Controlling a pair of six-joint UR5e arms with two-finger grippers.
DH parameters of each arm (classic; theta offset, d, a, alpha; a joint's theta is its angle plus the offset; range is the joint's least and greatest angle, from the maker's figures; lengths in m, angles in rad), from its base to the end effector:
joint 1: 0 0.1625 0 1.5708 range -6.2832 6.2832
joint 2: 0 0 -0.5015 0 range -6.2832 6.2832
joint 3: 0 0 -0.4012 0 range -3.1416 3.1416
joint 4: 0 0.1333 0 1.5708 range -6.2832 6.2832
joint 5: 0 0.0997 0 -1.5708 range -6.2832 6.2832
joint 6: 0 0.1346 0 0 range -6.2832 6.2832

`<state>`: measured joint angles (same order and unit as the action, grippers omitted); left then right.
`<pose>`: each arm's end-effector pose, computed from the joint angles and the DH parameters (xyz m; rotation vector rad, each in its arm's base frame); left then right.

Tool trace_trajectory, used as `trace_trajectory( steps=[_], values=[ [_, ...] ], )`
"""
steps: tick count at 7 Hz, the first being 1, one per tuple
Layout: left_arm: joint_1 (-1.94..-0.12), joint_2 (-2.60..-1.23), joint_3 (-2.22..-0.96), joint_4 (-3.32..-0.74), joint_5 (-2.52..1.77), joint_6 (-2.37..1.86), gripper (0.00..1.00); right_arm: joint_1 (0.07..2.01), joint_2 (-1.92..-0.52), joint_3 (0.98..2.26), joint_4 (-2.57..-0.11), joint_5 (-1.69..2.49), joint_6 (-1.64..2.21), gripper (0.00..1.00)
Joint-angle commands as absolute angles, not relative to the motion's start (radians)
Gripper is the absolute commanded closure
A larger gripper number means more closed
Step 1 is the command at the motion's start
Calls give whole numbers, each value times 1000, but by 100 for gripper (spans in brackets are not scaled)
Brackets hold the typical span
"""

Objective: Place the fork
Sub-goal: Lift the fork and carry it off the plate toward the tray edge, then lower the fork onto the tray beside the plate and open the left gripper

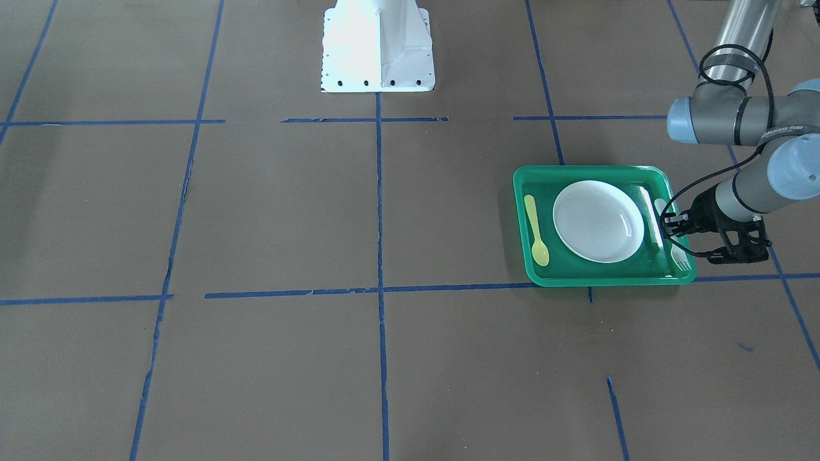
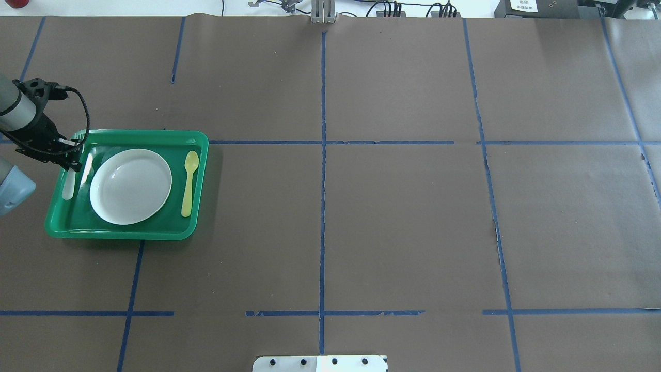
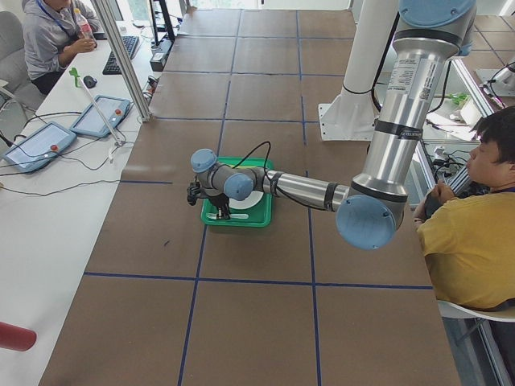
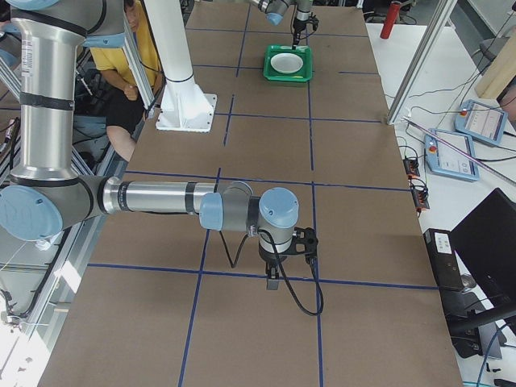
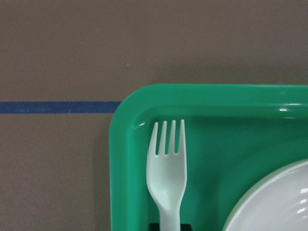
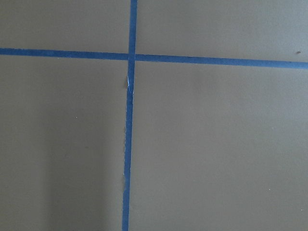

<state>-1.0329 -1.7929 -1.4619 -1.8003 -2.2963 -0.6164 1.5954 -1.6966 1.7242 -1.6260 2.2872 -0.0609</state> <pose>0.2885 -0.5695 0.6677 -0.1174 0.7802 0.0499 0.0556 -0.4337 0.7532 0.0042 -0.7168 -0.0248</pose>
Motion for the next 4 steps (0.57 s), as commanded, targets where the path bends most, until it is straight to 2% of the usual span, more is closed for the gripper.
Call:
trace_trajectory(
  steps=[1, 3, 4],
  values=[
    [-1025, -1808, -1456, -1801, -2296, -623, 100, 1595, -1697, 1724, -1626, 2287, -61, 0],
    [-1017, -1807, -1448, -1801, -2296, -618, 96, 1595, -1697, 1724, -1626, 2287, -61, 0],
    [-1012, -1806, -1448, -1801, -2296, -614, 52, 1595, -1697, 1724, -1626, 2287, -60, 0]
  ],
)
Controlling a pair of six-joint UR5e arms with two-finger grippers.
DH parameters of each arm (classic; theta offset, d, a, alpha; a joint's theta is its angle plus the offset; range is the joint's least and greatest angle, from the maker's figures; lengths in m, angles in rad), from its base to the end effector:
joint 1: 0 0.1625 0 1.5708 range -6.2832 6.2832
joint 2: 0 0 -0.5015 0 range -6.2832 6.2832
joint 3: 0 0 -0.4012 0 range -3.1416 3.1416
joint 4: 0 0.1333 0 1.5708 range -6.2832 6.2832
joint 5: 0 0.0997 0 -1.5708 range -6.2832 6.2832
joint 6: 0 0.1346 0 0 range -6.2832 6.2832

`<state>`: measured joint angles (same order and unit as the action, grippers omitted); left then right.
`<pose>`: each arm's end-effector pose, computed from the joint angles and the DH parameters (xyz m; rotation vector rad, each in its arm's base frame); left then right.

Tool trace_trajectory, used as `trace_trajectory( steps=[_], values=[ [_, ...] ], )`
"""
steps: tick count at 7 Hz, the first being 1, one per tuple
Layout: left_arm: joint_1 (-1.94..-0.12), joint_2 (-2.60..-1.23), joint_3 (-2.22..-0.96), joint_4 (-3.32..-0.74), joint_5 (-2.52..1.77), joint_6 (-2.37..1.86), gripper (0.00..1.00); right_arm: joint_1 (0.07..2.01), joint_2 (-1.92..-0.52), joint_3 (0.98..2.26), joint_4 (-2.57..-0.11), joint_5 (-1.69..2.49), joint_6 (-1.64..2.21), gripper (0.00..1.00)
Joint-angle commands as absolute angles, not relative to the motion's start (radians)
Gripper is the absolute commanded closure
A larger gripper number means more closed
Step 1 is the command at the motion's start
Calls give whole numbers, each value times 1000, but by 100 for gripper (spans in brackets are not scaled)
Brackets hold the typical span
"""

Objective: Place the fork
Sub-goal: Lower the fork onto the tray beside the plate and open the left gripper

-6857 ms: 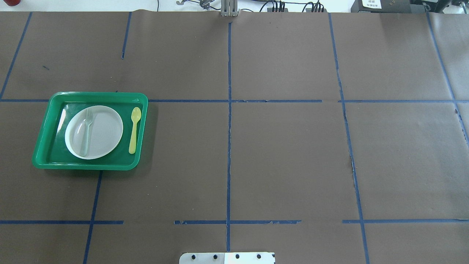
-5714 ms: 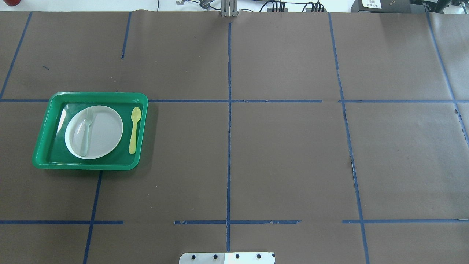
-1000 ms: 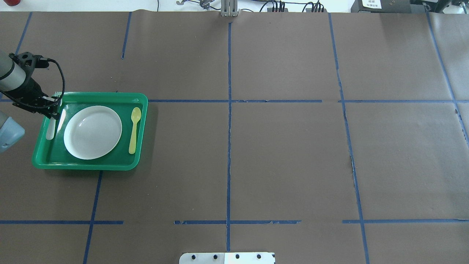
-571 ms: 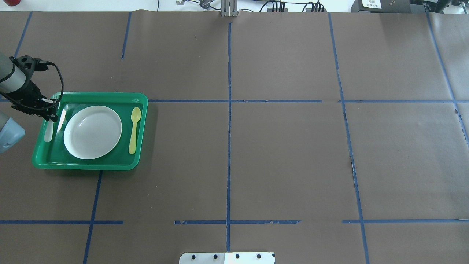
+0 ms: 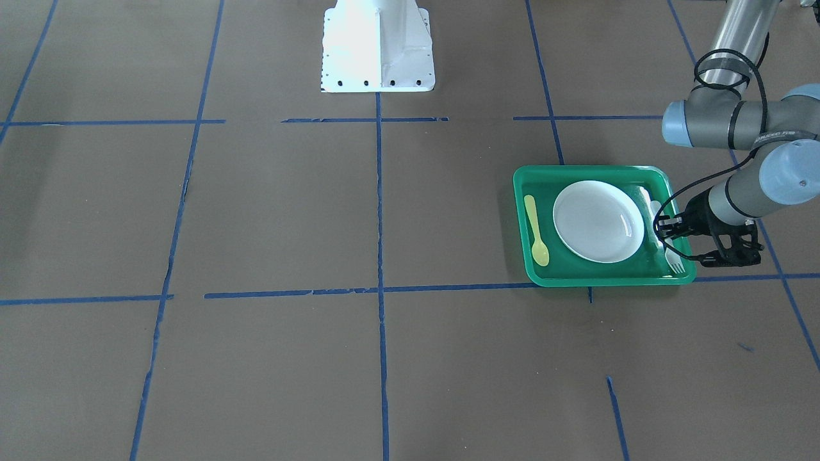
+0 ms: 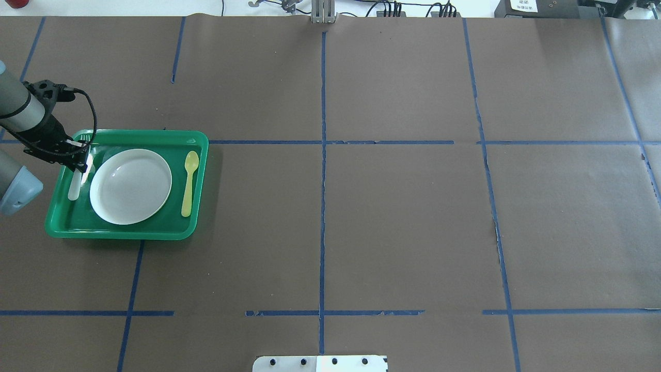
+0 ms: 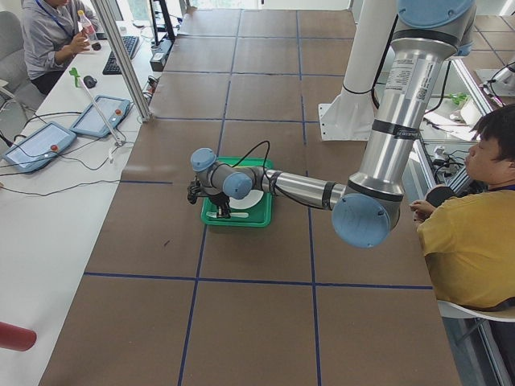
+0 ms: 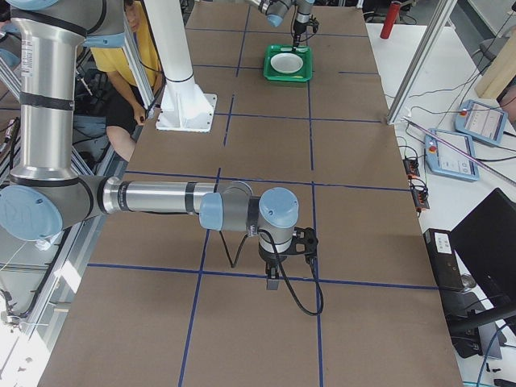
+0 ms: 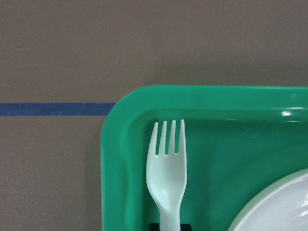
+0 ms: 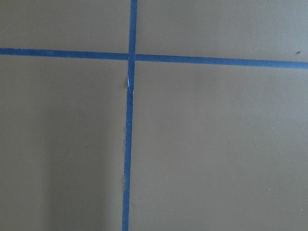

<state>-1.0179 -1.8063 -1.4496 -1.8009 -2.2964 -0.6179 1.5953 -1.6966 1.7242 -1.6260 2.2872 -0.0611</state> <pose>0.3005 -0.5707 0.6655 -0.1225 0.7801 0.0633 0.0556 -0.4338 0.7532 0.0043 -0.7168 -0.0251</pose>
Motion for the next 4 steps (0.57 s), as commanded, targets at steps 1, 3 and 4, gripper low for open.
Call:
trace_trajectory(
  steps=[1, 3, 4],
  values=[
    [-1012, -1805, -1454, -1801, -2296, -611, 21, 1595, -1697, 1724, -1626, 2287, -61, 0],
    [-1037, -1807, -1471, -1799, -2296, -611, 18, 1595, -1697, 1724, -1626, 2287, -61, 0],
    [-1130, -1807, -1504, -1786, -2296, -570, 18, 1595, -1697, 1724, -1626, 2287, -61, 0]
  ],
)
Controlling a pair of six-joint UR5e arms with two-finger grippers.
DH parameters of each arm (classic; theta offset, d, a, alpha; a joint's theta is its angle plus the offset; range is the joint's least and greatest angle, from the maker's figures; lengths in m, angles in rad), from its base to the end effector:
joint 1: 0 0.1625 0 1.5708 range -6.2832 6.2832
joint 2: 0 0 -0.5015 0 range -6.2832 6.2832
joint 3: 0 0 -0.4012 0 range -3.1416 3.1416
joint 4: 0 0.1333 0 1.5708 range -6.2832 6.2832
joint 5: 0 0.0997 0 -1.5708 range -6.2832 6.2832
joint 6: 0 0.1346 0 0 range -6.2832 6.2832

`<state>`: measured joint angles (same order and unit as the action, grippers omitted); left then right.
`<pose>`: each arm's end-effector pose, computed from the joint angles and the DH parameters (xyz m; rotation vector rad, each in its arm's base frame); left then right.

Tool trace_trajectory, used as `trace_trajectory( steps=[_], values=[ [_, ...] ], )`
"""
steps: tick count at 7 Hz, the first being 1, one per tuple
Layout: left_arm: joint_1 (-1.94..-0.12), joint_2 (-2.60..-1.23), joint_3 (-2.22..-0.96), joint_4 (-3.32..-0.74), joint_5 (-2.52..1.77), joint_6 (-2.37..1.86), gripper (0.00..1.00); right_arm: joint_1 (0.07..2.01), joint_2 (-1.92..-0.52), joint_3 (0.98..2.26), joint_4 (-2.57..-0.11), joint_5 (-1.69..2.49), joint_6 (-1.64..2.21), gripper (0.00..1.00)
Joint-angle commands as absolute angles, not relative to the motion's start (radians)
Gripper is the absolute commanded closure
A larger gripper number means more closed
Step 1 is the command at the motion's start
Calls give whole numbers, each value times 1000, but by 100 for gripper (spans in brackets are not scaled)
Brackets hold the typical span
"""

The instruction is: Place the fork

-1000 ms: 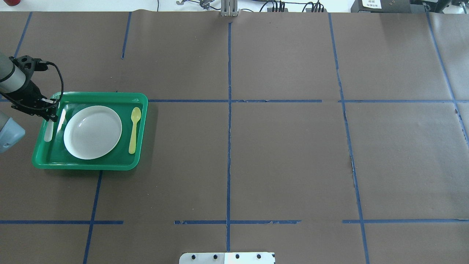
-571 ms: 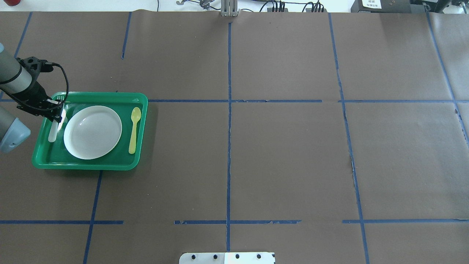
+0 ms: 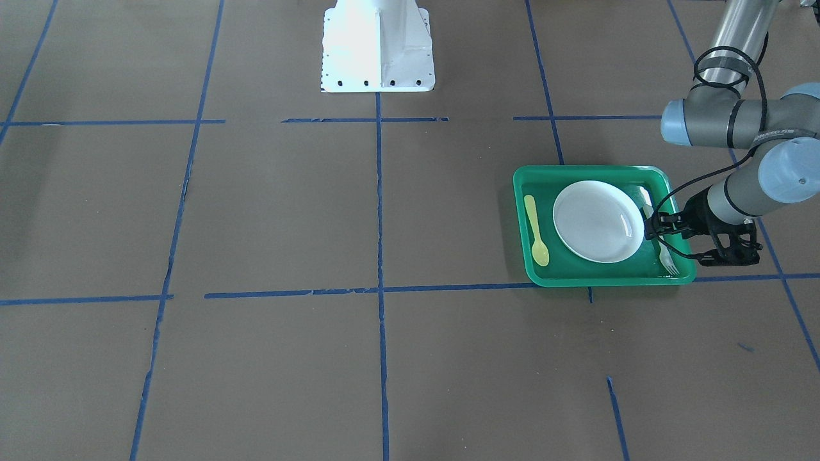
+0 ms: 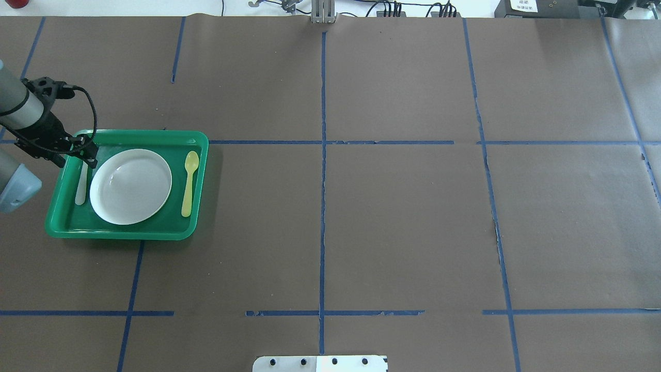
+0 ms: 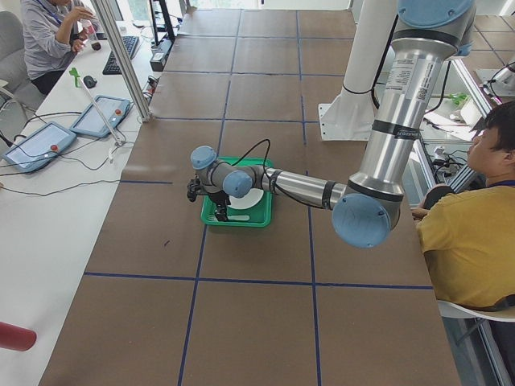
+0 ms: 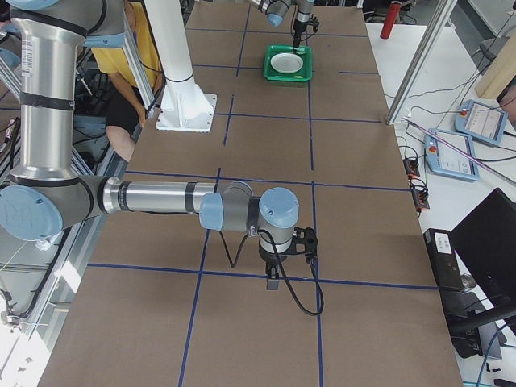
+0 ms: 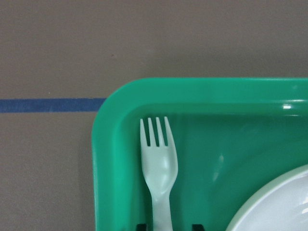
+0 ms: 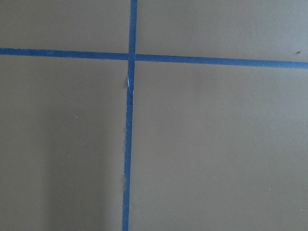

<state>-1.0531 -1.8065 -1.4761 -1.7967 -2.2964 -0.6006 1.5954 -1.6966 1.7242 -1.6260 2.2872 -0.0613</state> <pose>0.2802 -0.5810 0.6520 -0.0832 0.7935 0.0546 0.0556 -0.4337 0.7532 0.0044 -0.7168 -0.0252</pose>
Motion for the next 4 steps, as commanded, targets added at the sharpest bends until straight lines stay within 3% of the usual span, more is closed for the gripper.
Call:
trace_trajectory(
  steps=[1, 4],
  values=[
    [-1213, -1790, -1509, -1784, -2296, -435, 18, 1595, -1697, 1724, -1626, 2287, -61, 0],
    [-1527, -1692, -1482, -1735, -2336, 15, 18, 1595, -1697, 1724, -1626, 2287, -61, 0]
  ],
)
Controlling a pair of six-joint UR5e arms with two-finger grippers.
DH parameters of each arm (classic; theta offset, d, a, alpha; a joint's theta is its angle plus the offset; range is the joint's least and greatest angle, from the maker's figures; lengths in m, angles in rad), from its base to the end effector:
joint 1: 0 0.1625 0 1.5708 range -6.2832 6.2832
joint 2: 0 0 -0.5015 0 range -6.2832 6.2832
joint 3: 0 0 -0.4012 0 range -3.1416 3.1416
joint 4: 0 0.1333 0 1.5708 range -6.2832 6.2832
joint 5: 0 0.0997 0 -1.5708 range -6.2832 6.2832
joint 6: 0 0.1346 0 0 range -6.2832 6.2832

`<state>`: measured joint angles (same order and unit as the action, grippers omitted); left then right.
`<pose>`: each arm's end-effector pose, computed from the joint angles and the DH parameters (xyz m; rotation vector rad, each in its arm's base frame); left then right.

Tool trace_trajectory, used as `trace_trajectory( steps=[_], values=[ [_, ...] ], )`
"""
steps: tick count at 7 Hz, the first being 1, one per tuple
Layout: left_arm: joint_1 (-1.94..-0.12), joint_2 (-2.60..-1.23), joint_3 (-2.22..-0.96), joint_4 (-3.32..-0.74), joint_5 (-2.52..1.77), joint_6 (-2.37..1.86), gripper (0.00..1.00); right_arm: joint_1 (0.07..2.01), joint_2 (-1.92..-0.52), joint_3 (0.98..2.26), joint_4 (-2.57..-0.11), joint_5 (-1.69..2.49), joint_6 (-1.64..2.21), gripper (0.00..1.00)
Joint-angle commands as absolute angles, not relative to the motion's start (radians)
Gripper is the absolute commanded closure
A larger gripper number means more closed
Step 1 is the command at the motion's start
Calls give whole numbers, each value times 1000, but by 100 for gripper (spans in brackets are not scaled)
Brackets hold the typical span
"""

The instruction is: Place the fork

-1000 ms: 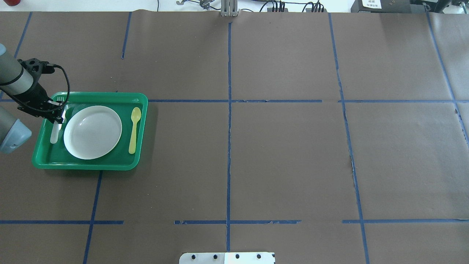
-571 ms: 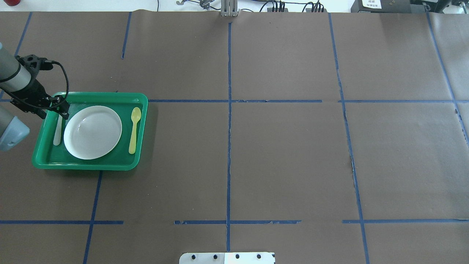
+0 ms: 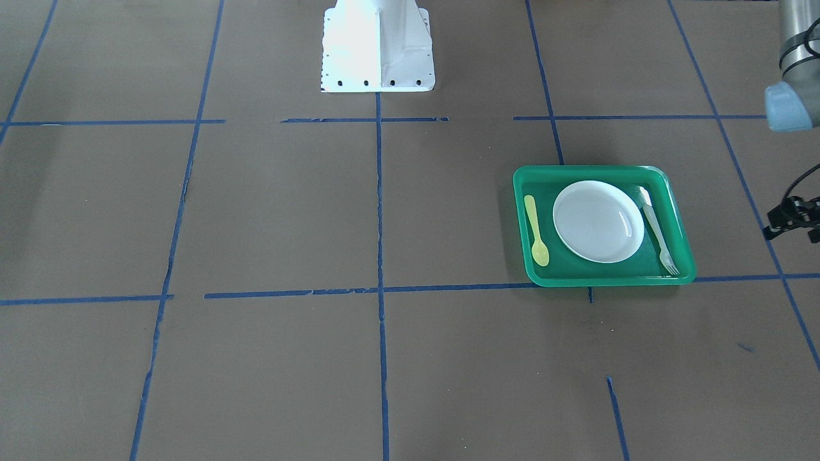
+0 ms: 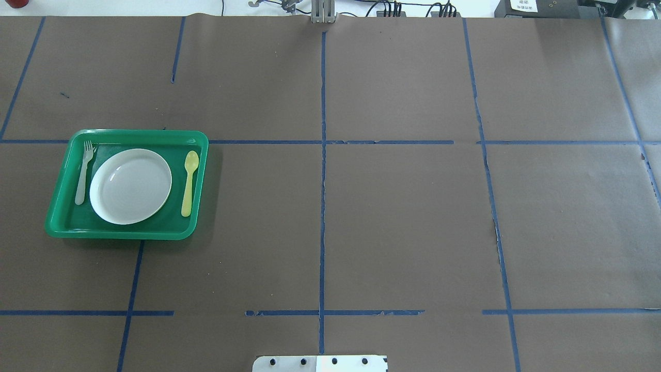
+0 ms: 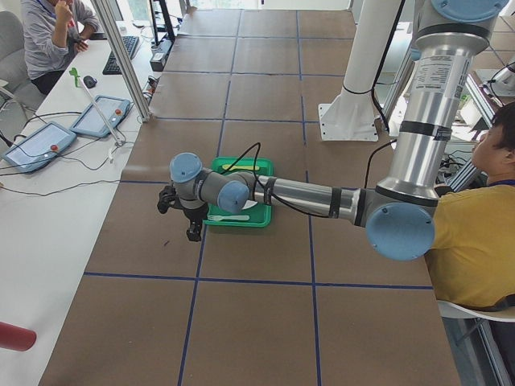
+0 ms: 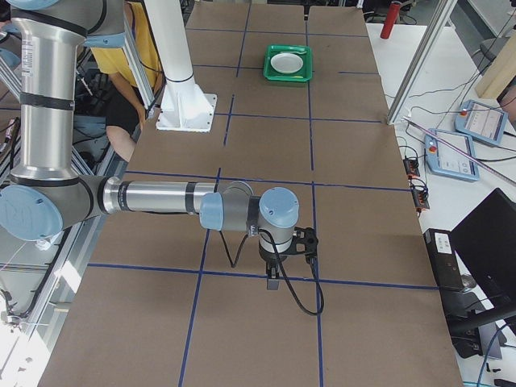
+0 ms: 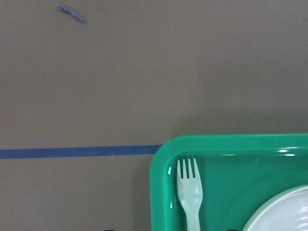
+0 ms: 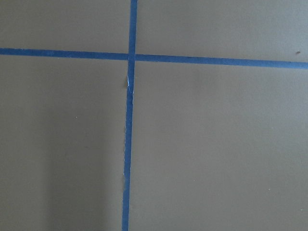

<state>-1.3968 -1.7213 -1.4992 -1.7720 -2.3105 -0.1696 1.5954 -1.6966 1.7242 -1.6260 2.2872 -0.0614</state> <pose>0.0617 -0.5968 0.6947 0.1376 0.7697 0.1078 0.0556 -0.4337 0.7532 0.0044 -0.7168 -0.0253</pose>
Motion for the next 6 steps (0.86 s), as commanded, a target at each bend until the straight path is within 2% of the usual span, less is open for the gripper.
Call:
trace_trajectory(
  steps=[1, 4, 6],
  values=[
    [-1586, -1694, -1476, -1636, -2333, 146, 19, 1595, -1697, 1724, -1626, 2287, -60, 0],
    [-1631, -1684, -1509, -1516, -2326, 218, 14, 1595, -1697, 1724, -1626, 2287, -60, 0],
    [-1631, -1684, -1525, -1452, -2322, 227, 15, 1595, -1697, 1724, -1626, 2287, -60, 0]
  ],
)
